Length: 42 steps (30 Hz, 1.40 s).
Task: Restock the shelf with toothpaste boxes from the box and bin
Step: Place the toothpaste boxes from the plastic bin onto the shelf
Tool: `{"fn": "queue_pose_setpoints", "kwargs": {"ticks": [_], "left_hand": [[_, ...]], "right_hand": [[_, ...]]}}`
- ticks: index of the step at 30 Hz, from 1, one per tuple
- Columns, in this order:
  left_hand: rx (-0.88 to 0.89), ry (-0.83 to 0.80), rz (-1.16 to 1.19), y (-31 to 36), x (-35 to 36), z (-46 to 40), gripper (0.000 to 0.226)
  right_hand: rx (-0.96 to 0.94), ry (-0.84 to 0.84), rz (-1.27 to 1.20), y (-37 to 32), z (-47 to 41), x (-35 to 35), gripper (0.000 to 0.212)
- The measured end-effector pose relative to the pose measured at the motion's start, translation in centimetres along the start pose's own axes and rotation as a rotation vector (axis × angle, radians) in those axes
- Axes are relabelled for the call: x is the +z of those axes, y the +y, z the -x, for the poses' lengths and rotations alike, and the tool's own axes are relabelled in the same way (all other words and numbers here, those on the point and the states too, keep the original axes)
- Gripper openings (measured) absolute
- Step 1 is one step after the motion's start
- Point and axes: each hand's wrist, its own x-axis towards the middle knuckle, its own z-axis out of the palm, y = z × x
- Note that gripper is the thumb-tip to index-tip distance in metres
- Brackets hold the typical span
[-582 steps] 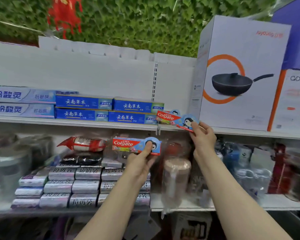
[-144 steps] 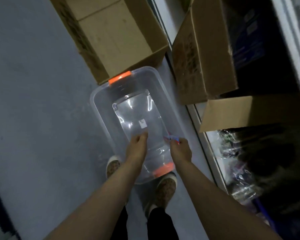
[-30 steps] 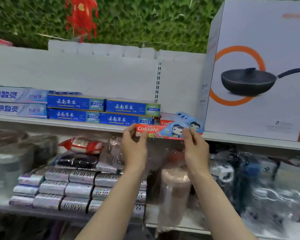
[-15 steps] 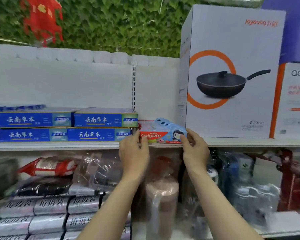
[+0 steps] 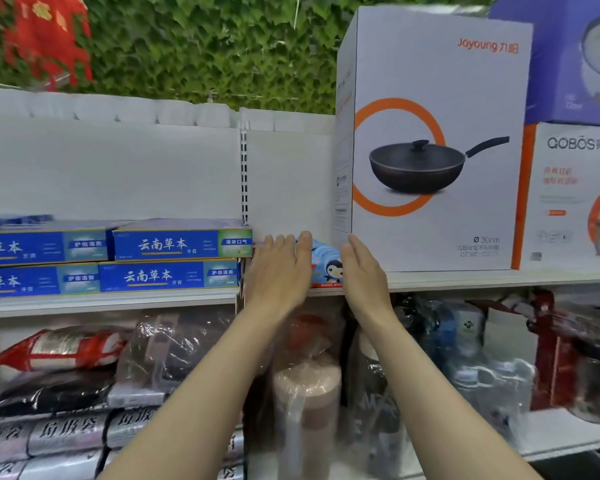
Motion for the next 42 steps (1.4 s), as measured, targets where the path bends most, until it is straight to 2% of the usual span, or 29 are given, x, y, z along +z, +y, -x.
{"fn": "queue_pose_setpoints", "kwargs": {"ticks": [3, 8, 11, 14, 16, 18, 20, 22, 23, 27, 28, 31, 33, 35, 38, 42], "left_hand": [[-0.094, -0.1, -0.001, 1.1, -0.1, -2.7, 0.049], [-0.181, -0.36, -0.149, 1.4, 0.8, -5.4, 0.054], [-0.152, -0.464, -0.315, 1.7, 0.7, -5.3, 0.052], [-0.165, -0.533, -0.336, 1.7, 0.8, -5.7, 0.056], [-0.196, -0.579, -0.29, 0.7, 1.2, -7.0, 0.069], [-0.248, -0.609, -0.223, -0.2, 1.7, -8.3, 0.101], [-0.252, -0.625, -0.197, -1.1, 2.4, -9.4, 0.128], [-0.225, -0.628, -0.227, -1.7, 3.1, -10.1, 0.141], [-0.218, -0.629, -0.251, -1.9, 3.2, -10.1, 0.138], [-0.235, -0.589, -0.269, -2.0, 3.4, -9.8, 0.095], [-0.233, -0.585, -0.266, -2.1, 3.5, -9.8, 0.095], [-0.181, -0.591, -0.276, -2.9, 4.0, -10.5, 0.119], [-0.16, -0.58, -0.295, -3.2, 4.3, -10.9, 0.122], [-0.157, -0.565, -0.308, -3.0, 4.3, -11.0, 0.112], [-0.228, -0.549, -0.229, -2.5, 3.9, -10.9, 0.083], [-0.238, -0.559, -0.264, -2.4, 3.6, -10.8, 0.079]], "right_hand": [[0.055, -0.117, -0.022, -0.2, -2.1, -0.2, 0.038], [0.205, -0.209, 0.032, 0.7, -5.1, -0.1, 0.05], [0.292, -0.287, -0.061, 1.2, -6.6, 0.2, 0.048], [0.297, -0.34, -0.056, 1.4, -7.5, 0.7, 0.053], [0.309, -0.36, -0.081, 1.3, -7.9, 1.1, 0.065], [0.327, -0.382, -0.103, 1.2, -8.5, 1.5, 0.076], [0.331, -0.419, -0.101, 0.9, -8.7, 1.5, 0.068], [0.322, -0.439, -0.101, 1.0, -9.1, 1.6, 0.056], [0.318, -0.448, -0.108, 1.1, -9.3, 1.7, 0.054], [0.363, -0.455, -0.167, 2.3, -10.2, 2.4, 0.056], [0.379, -0.453, -0.162, 2.6, -10.4, 2.5, 0.055], [0.418, -0.475, -0.149, 3.1, -10.7, 2.8, 0.06], [0.451, -0.481, -0.188, 3.2, -11.0, 2.7, 0.056], [0.486, -0.474, -0.241, 3.3, -11.4, 2.6, 0.052], [0.52, -0.479, -0.264, 3.3, -11.6, 2.9, 0.057], [0.557, -0.498, -0.271, 3.0, -11.4, 3.2, 0.058]]}}
